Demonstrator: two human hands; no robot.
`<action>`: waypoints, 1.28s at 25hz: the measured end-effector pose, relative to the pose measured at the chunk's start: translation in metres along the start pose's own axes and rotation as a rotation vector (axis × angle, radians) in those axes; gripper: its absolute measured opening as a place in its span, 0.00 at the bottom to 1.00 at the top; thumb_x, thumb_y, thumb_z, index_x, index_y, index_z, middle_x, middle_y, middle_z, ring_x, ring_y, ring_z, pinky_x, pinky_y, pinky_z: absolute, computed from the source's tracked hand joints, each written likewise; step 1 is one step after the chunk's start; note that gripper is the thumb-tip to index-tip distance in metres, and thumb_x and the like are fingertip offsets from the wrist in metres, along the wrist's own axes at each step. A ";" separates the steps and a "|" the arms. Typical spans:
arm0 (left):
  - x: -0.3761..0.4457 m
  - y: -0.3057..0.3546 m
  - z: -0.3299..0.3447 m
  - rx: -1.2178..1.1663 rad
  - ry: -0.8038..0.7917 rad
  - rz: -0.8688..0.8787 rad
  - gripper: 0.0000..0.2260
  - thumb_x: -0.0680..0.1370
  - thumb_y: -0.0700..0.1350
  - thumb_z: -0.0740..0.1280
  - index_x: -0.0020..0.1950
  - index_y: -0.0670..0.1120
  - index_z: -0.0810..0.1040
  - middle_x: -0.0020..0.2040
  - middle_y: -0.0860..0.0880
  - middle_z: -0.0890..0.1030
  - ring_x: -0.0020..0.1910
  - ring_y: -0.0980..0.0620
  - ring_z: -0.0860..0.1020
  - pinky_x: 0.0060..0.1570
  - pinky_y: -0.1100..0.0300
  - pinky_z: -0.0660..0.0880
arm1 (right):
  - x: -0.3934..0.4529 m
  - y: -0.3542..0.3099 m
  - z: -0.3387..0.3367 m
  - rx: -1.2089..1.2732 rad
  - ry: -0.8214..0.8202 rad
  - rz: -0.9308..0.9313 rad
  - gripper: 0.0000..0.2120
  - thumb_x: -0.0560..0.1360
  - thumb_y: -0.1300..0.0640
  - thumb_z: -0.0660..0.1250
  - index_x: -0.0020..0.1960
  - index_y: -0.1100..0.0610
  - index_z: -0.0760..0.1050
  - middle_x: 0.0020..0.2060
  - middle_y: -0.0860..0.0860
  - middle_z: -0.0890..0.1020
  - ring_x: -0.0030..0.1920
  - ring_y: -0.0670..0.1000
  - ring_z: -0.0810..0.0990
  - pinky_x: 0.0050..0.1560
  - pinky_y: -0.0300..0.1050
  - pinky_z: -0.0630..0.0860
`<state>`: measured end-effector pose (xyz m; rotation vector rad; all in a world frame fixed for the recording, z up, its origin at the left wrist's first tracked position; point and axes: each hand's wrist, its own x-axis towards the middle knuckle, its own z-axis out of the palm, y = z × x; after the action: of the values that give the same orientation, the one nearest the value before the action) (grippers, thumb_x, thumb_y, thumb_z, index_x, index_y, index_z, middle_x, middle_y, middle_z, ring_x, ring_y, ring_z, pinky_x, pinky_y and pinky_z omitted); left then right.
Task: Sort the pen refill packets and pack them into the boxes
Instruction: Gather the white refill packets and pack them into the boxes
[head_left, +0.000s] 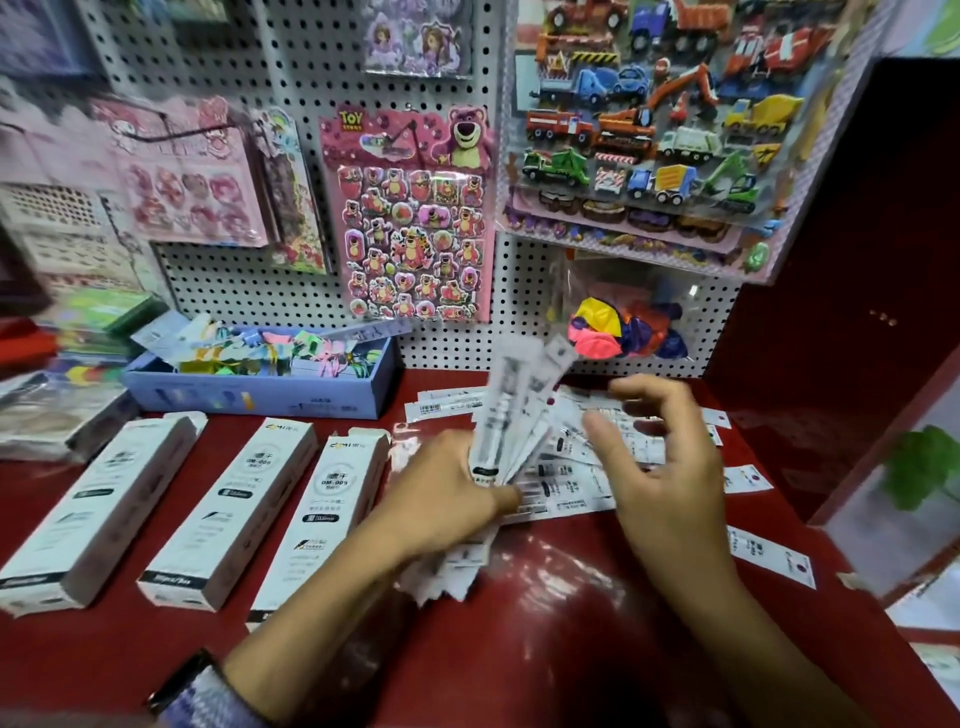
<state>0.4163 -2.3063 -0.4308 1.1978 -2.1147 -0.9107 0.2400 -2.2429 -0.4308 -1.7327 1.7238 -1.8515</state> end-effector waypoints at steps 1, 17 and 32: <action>-0.001 0.004 0.000 -0.215 0.003 -0.004 0.06 0.71 0.42 0.75 0.42 0.52 0.81 0.38 0.53 0.85 0.38 0.58 0.81 0.43 0.61 0.78 | 0.002 -0.004 -0.002 0.184 0.013 0.187 0.09 0.76 0.52 0.70 0.55 0.50 0.75 0.49 0.44 0.80 0.48 0.45 0.78 0.47 0.36 0.74; 0.004 0.009 0.027 -0.715 0.272 0.104 0.14 0.75 0.29 0.67 0.57 0.41 0.77 0.45 0.45 0.84 0.42 0.50 0.83 0.43 0.59 0.79 | -0.005 -0.007 0.015 0.431 -0.656 0.449 0.26 0.75 0.62 0.66 0.67 0.39 0.68 0.65 0.44 0.77 0.59 0.38 0.78 0.56 0.37 0.75; 0.001 0.011 0.025 -0.795 0.426 -0.039 0.11 0.70 0.36 0.75 0.49 0.41 0.78 0.37 0.51 0.85 0.35 0.56 0.82 0.35 0.64 0.77 | -0.039 0.002 0.050 0.289 -0.763 0.447 0.10 0.70 0.56 0.68 0.52 0.52 0.78 0.46 0.55 0.85 0.50 0.58 0.84 0.55 0.61 0.79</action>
<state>0.3925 -2.2955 -0.4383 0.8944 -1.2030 -1.2188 0.2889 -2.2490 -0.4707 -1.4844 1.3007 -0.9936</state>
